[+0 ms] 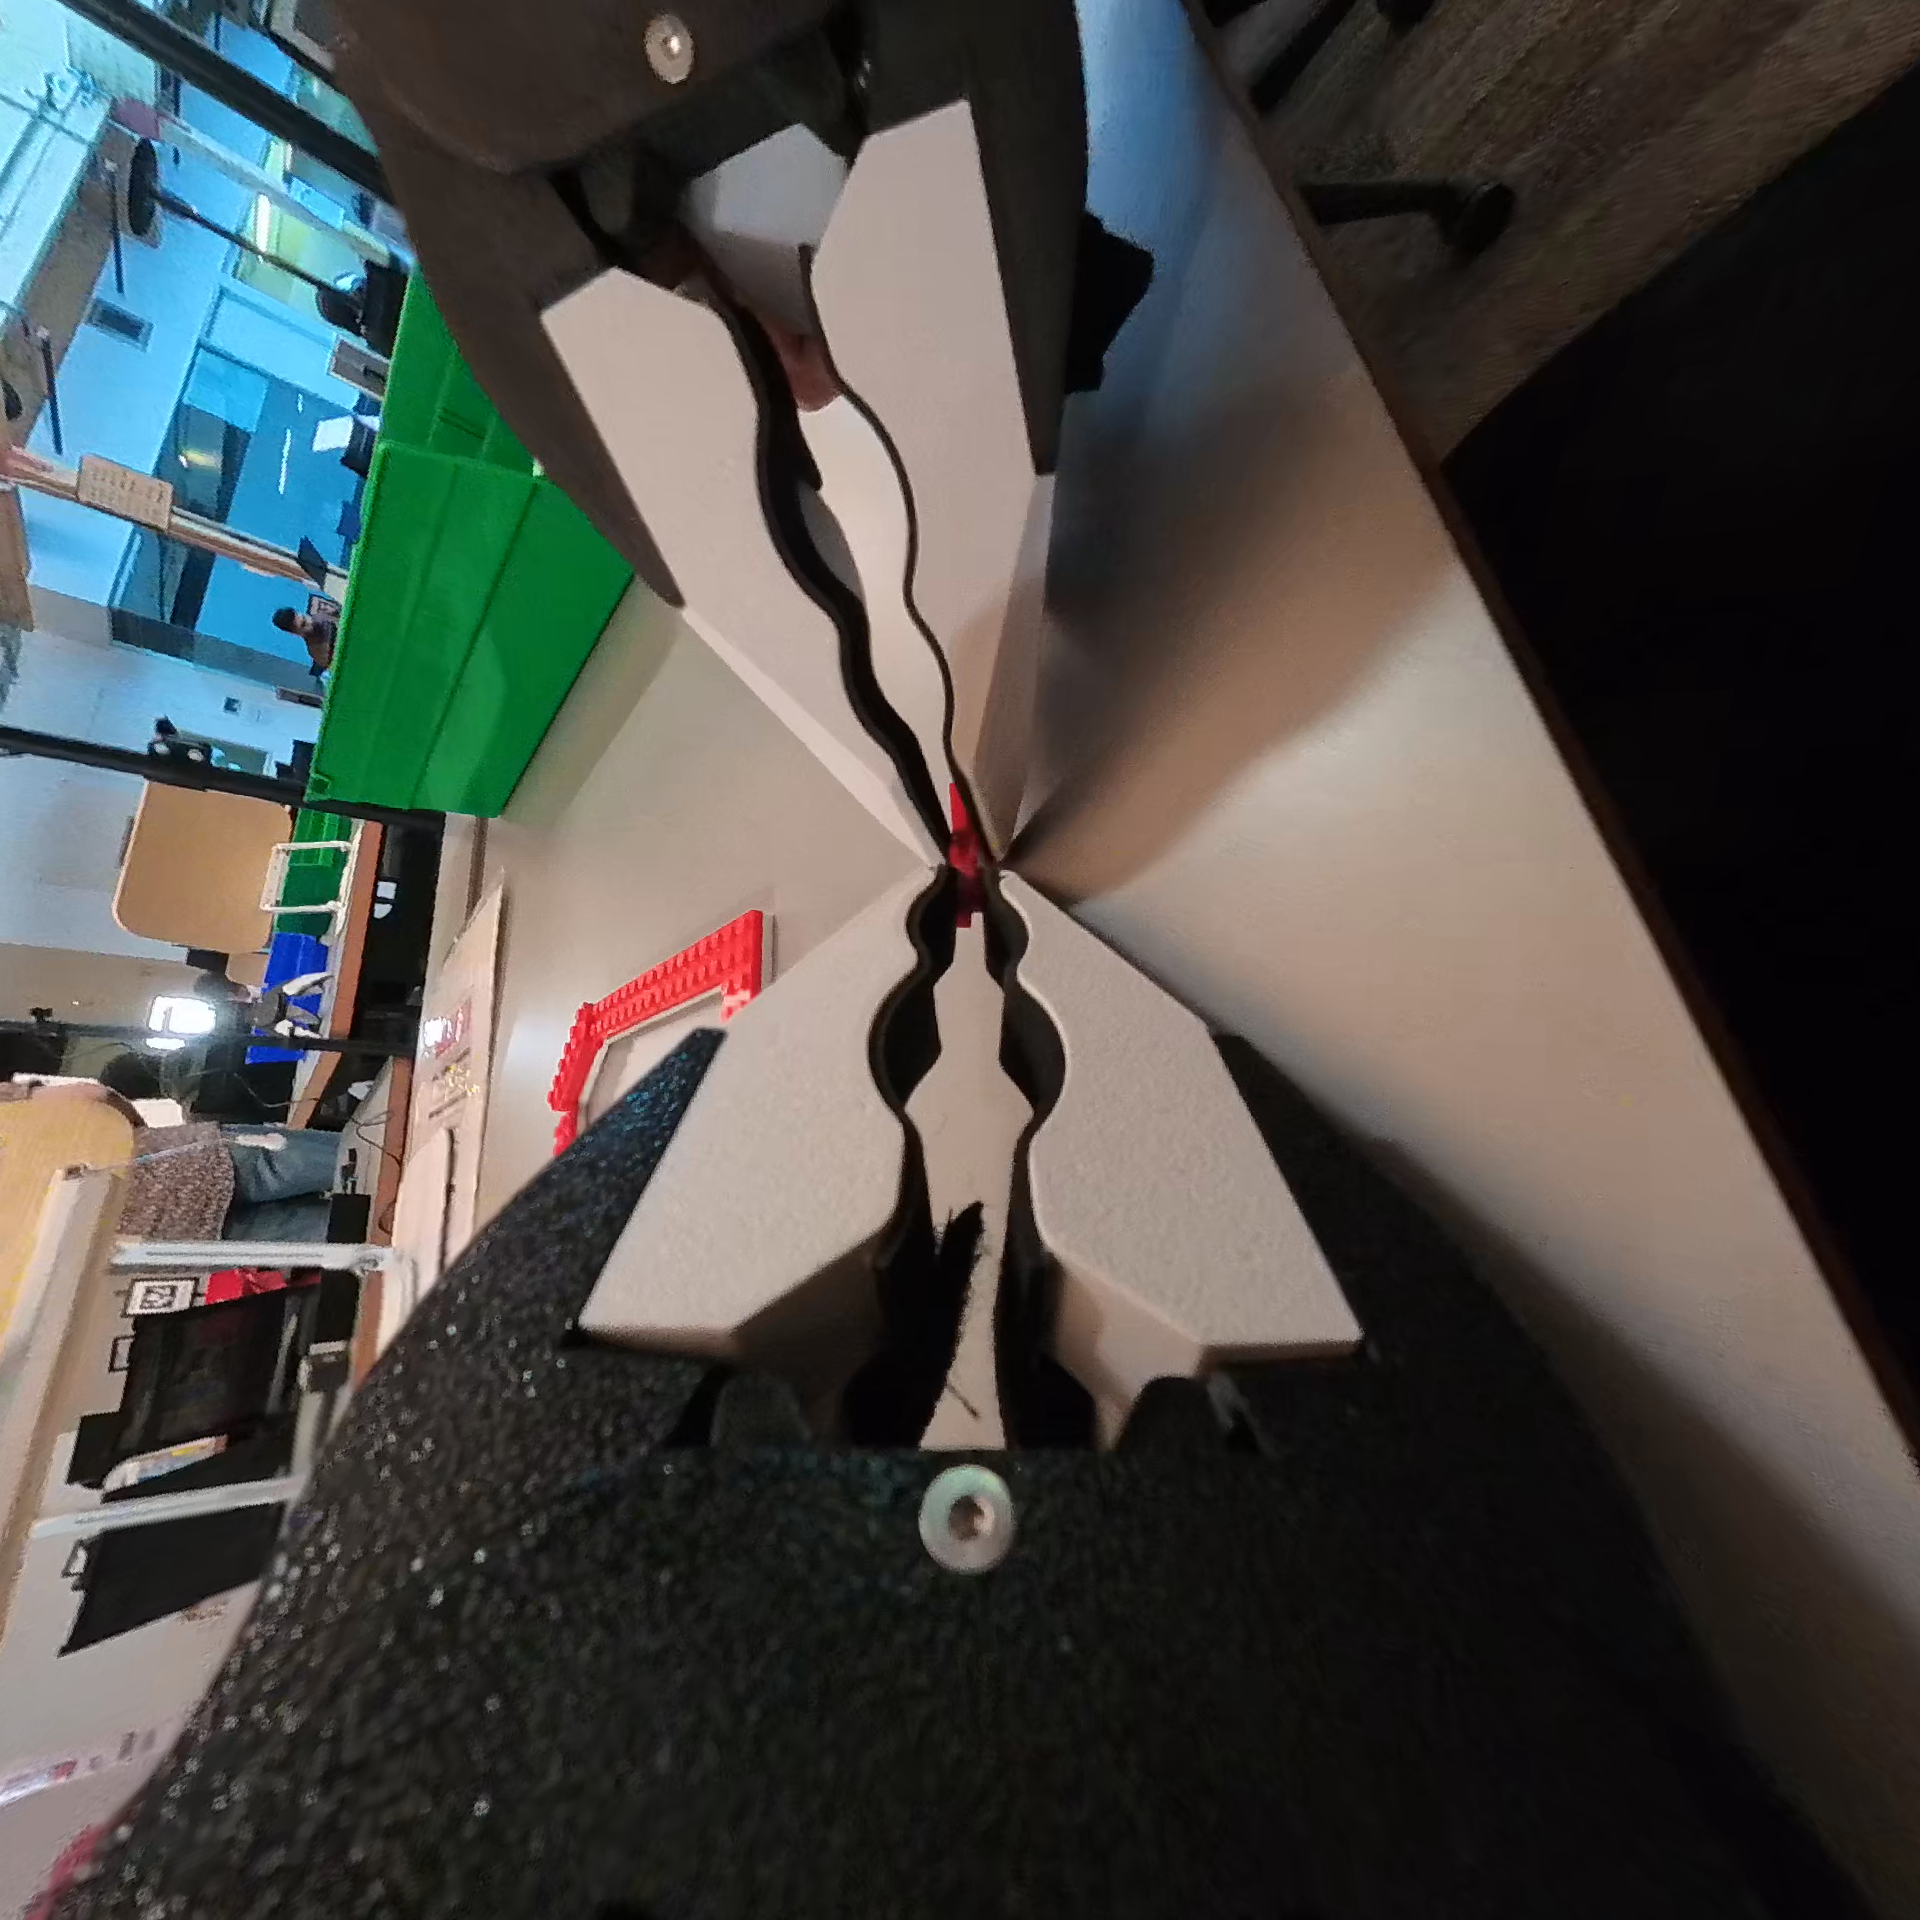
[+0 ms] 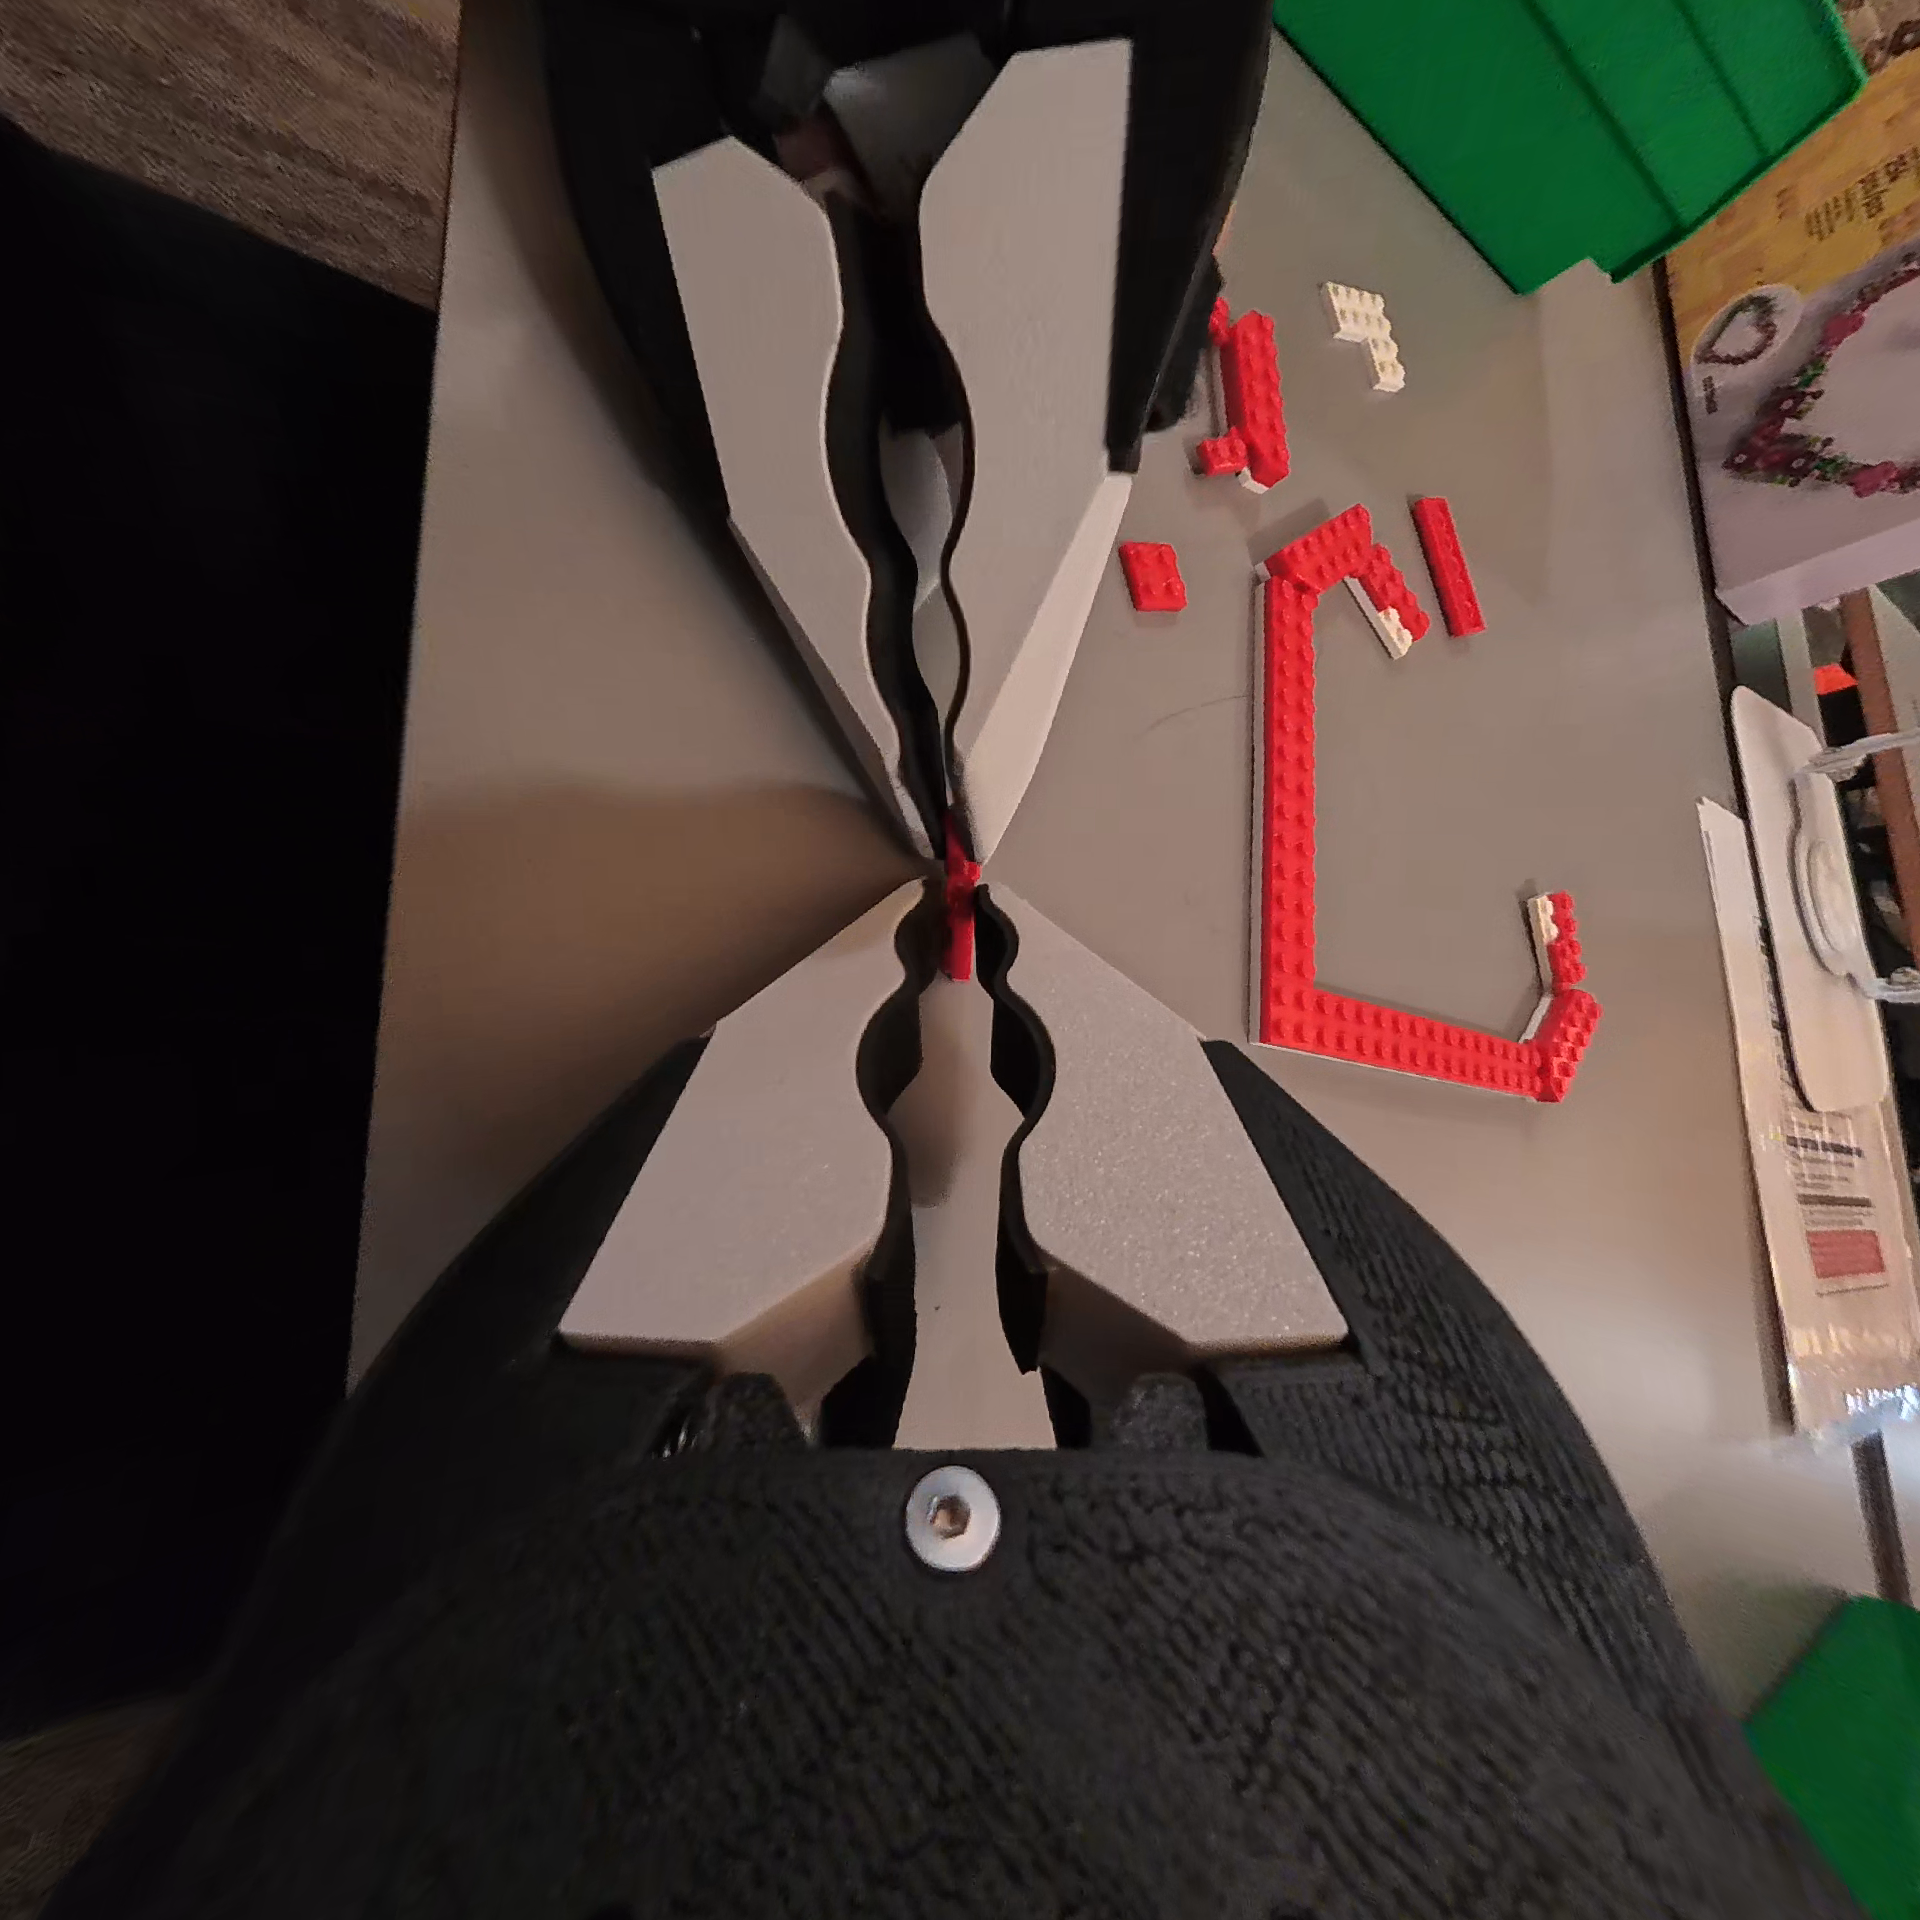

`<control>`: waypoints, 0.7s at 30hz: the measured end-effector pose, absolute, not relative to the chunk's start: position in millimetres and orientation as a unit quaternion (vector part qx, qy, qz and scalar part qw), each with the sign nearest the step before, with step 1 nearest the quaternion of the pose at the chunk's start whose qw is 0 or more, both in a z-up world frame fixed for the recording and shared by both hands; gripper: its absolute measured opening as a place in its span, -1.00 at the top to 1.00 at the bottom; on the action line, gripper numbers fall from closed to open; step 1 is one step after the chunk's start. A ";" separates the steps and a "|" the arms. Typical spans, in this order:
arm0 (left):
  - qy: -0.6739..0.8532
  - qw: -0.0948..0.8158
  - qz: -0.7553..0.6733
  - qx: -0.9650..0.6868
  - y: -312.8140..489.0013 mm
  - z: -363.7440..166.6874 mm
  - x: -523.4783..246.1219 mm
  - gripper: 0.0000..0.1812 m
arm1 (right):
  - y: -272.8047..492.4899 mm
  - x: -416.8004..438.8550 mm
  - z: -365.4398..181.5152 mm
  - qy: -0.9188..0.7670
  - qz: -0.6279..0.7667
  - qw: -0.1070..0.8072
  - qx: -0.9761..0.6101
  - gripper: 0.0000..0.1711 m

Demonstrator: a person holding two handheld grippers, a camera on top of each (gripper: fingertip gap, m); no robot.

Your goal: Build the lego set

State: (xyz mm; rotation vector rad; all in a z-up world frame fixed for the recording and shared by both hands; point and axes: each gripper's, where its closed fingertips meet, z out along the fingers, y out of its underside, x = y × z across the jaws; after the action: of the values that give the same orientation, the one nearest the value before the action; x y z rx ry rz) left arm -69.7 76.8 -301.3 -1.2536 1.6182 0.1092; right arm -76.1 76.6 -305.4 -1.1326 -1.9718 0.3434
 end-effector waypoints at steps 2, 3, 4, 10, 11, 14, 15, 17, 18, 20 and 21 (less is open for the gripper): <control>0.664 0.517 0.039 -0.539 78.8 -300.8 -70.4 0.97 | 79.0 -76.7 -305.4 -0.778 0.135 0.413 -0.454 0.96; 0.657 0.516 0.036 -0.548 80.0 -300.5 -70.9 0.97 | 80.5 -77.2 -305.3 -0.775 0.133 0.417 -0.456 0.96; 0.650 0.515 0.033 -0.558 81.3 -300.2 -71.3 0.97 | 82.0 -78.0 -305.0 -0.771 0.131 0.422 -0.458 0.97; 0.611 0.512 -0.025 -0.603 84.7 -296.7 -73.0 0.97 | 86.3 -80.3 -300.5 -0.763 0.132 0.444 -0.451 0.97; 0.602 0.512 -0.040 -0.611 84.8 -295.7 -73.1 0.97 | 86.4 -80.3 -299.4 -0.761 0.139 0.444 -0.452 0.98; 0.585 0.513 -0.073 -0.624 84.8 -292.6 -73.2 0.97 | 86.3 -80.5 -295.8 -0.757 0.156 0.448 -0.450 0.98; 0.581 0.513 -0.084 -0.627 84.3 -291.0 -73.4 0.97 | 85.9 -80.6 -293.9 -0.755 0.162 0.450 -0.449 0.98; 0.569 0.518 -0.108 -0.629 83.4 -285.3 -73.8 0.97 | 84.8 -81.1 -288.3 -0.748 0.183 0.454 -0.448 0.98; 0.567 0.518 -0.121 -0.629 82.0 -282.4 -73.7 0.97 | 83.5 -81.1 -285.1 -0.745 0.198 0.453 -0.448 0.98; 0.560 0.523 -0.143 -0.626 79.7 -276.0 -72.8 0.97 | 80.6 -80.5 -278.4 -0.738 0.233 0.451 -0.444 0.98; 0.557 0.527 -0.156 -0.623 77.8 -272.2 -72.3 0.97 | 78.8 -80.1 -274.5 -0.734 0.251 0.452 -0.440 0.98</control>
State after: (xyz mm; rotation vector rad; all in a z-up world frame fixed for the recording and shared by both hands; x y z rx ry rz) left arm -72.3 77.8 -272.2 -1.4890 1.3319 -0.3727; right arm -80.1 78.8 -274.5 -1.0868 -1.8144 0.6193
